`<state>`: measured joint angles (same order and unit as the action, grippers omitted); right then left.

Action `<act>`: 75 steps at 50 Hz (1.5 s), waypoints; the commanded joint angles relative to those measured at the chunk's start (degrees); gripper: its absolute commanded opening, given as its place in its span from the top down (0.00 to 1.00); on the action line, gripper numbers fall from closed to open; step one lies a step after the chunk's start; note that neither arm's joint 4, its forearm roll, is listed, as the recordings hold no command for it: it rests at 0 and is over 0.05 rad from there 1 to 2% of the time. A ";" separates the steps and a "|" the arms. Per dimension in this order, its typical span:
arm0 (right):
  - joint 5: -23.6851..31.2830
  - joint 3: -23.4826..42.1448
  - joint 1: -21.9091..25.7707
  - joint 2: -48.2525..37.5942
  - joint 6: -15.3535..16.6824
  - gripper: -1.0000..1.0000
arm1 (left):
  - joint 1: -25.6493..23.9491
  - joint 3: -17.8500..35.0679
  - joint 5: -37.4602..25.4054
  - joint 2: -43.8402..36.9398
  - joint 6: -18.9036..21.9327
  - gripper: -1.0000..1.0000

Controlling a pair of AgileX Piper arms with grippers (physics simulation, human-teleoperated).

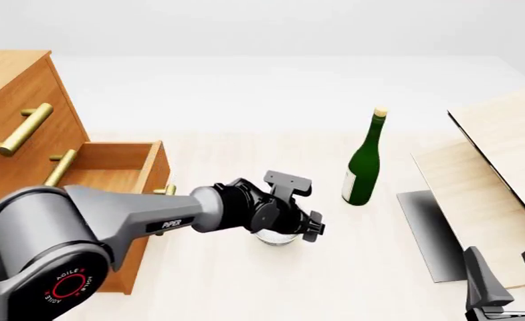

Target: Put the bowl in the bottom drawer of the cabinet.

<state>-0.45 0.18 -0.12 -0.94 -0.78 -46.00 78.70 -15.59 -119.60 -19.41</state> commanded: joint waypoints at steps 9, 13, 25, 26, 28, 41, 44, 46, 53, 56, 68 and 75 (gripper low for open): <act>0.04 0.01 -0.02 0.13 0.03 0.00 | -0.25 -0.65 1.20 -0.64 -0.90 0.00; 0.04 0.01 -0.02 0.13 0.03 0.00 | -0.51 -0.86 1.51 -0.75 -1.10 0.00; 0.04 0.01 -0.02 0.13 0.03 0.00 | -1.03 -1.43 3.00 -1.45 -1.92 0.00; 0.04 0.01 -0.02 0.13 0.03 0.00 | -0.98 -1.33 3.02 -1.55 -1.89 0.00; 0.04 0.01 -0.02 0.13 0.03 0.00 | -0.95 -1.24 3.11 -1.78 -1.87 0.00; 0.04 0.01 -0.02 0.13 0.03 0.00 | -1.59 -2.64 4.27 -1.23 -2.38 0.00; 0.04 0.01 -0.02 0.13 0.03 0.00 | -1.64 -2.60 4.30 -1.22 -2.19 1.00; 0.04 0.01 -0.02 0.13 0.03 0.00 | -1.49 -2.33 4.15 -1.46 -1.91 1.00; 0.04 0.01 -0.02 0.13 0.03 0.00 | -1.57 -2.35 4.02 -1.48 -1.58 1.00; 0.04 0.01 -0.02 0.13 0.03 0.00 | -1.63 -2.53 4.21 -1.26 -1.42 1.00; 0.04 0.01 -0.02 0.13 0.03 0.00 | -0.95 -2.86 4.22 0.39 -0.48 1.00; 0.04 0.01 -0.02 0.13 0.03 0.00 | -0.85 -2.44 4.46 2.10 -0.24 1.00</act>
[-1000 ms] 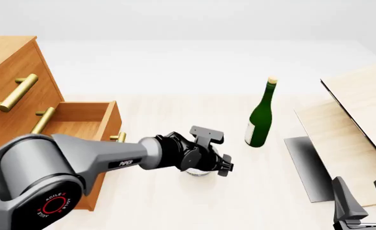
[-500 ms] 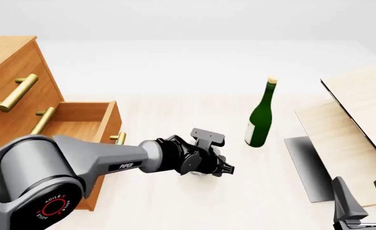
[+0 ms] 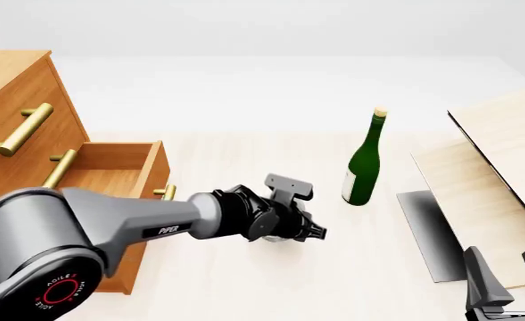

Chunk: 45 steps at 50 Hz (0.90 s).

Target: Put the bowl in the bottom drawer of the cabinet.

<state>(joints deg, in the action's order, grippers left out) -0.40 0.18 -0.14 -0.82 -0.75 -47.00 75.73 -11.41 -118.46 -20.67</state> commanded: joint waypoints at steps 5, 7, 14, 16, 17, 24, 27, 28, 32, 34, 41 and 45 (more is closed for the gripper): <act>0.00 0.00 0.00 0.00 0.00 0.00 | 1.24 2.00 -1.34 2.07 2.30 1.00; 0.00 0.00 0.00 0.00 0.00 0.00 | 1.93 2.79 -2.02 2.33 2.94 1.00; 0.00 0.00 0.00 0.00 0.00 0.00 | 2.50 4.19 -3.08 3.94 4.57 1.00; 0.00 0.00 0.00 0.00 0.00 0.00 | 2.84 4.92 -3.90 4.49 4.88 1.00; 0.00 0.00 0.00 0.00 0.00 0.00 | 2.86 4.30 -3.32 4.65 5.05 1.00; 0.00 0.00 0.00 0.00 0.00 0.00 | 3.36 4.04 -3.21 6.29 5.55 1.00; 0.00 0.00 0.00 0.00 0.00 0.00 | 3.41 4.40 -3.61 7.20 5.52 1.00; 0.00 0.00 0.00 0.00 0.00 0.00 | 3.29 4.12 -3.46 7.56 5.52 1.00; 0.00 0.00 0.00 0.00 0.00 0.00 | 3.66 3.47 -2.83 8.43 5.92 1.00; 0.00 0.00 0.00 0.00 0.00 0.00 | 3.70 3.40 -2.99 9.01 6.06 1.00; 0.00 0.00 0.00 0.00 0.00 0.00 | 3.91 2.08 -2.86 11.93 6.67 1.00; 0.00 0.00 0.00 0.00 0.00 0.00 | 4.52 1.25 -2.61 13.57 7.19 1.00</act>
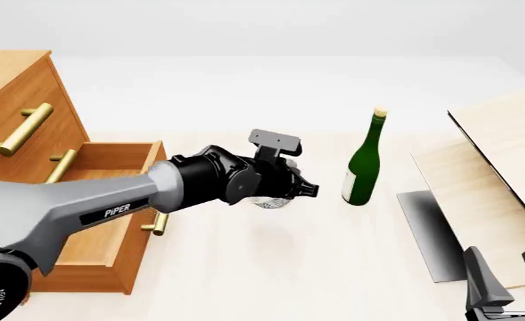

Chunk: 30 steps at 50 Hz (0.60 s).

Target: Put the bowl in the bottom drawer of the cabinet.

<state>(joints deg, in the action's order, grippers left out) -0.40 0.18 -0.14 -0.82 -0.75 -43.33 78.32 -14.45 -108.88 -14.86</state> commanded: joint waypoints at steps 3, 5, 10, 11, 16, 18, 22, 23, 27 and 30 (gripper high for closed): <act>0.00 0.00 0.00 0.00 0.00 0.00 | 1.15 -1.81 0.31 5.29 1.69 1.00; 0.00 0.00 0.00 0.00 0.00 0.00 | 1.05 -2.42 0.49 5.90 1.69 1.00; 0.00 0.00 0.00 0.00 0.00 0.00 | 1.27 -3.65 1.00 7.47 2.06 1.00; 0.00 0.00 0.00 0.00 0.00 0.00 | 1.17 -4.02 1.21 7.92 2.08 1.00; 0.00 0.00 0.00 0.00 0.00 0.00 | 1.14 -5.78 2.71 9.30 1.88 1.00; 0.00 0.00 0.00 0.00 0.00 0.00 | 1.22 -6.20 3.03 9.78 1.88 1.00; 0.00 0.00 0.00 0.00 0.00 0.00 | 1.63 -6.51 2.69 10.65 2.25 1.00; 0.00 0.00 0.00 0.00 0.00 0.00 | 1.81 -6.57 2.47 10.98 2.40 1.00; 0.00 0.00 0.00 0.00 0.00 0.00 | 2.07 -7.66 2.71 12.71 2.46 1.00; 0.00 0.00 0.00 0.00 0.00 0.00 | 2.26 -8.57 3.31 13.51 2.40 1.00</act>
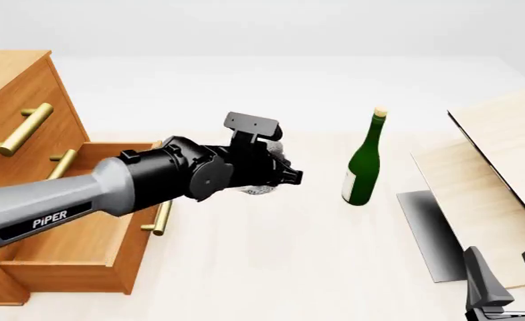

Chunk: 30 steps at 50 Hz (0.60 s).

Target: Put the bowl in the bottom drawer of the cabinet.

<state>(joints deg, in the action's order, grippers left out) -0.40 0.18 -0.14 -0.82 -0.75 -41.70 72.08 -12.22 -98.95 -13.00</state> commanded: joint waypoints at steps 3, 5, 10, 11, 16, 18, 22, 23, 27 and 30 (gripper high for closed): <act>0.00 0.00 0.00 0.00 0.00 0.00 | 1.19 -2.68 1.07 4.22 0.89 1.00; 0.00 0.00 0.00 0.00 0.00 0.00 | 1.30 -2.66 0.99 4.57 0.91 1.00; 0.00 0.00 0.00 0.00 0.00 0.00 | 1.46 -4.02 1.54 5.99 1.00 1.00; 0.00 0.00 0.00 0.00 0.00 0.00 | 1.67 -4.21 1.58 6.26 1.04 1.00; 0.00 0.00 0.00 0.00 0.00 0.00 | 2.38 -4.68 1.19 7.67 1.26 1.00; 0.00 0.00 0.00 0.00 0.00 0.00 | 2.49 -4.99 1.17 8.34 1.32 1.00; 0.00 0.00 0.00 0.00 0.00 0.00 | 3.06 -6.00 1.61 9.21 1.38 1.00; 0.00 0.00 0.00 0.00 0.00 0.00 | 3.20 -6.13 1.58 9.42 1.42 1.00; 0.00 0.00 0.00 0.00 0.00 0.00 | 3.70 -6.62 1.33 10.60 1.64 1.00; 0.00 0.00 0.00 0.00 0.00 0.00 | 4.31 -7.17 1.27 11.48 1.72 1.00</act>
<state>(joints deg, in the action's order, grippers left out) -0.40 0.18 -0.14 -0.82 -0.75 -38.72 66.27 -11.01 -90.31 -11.90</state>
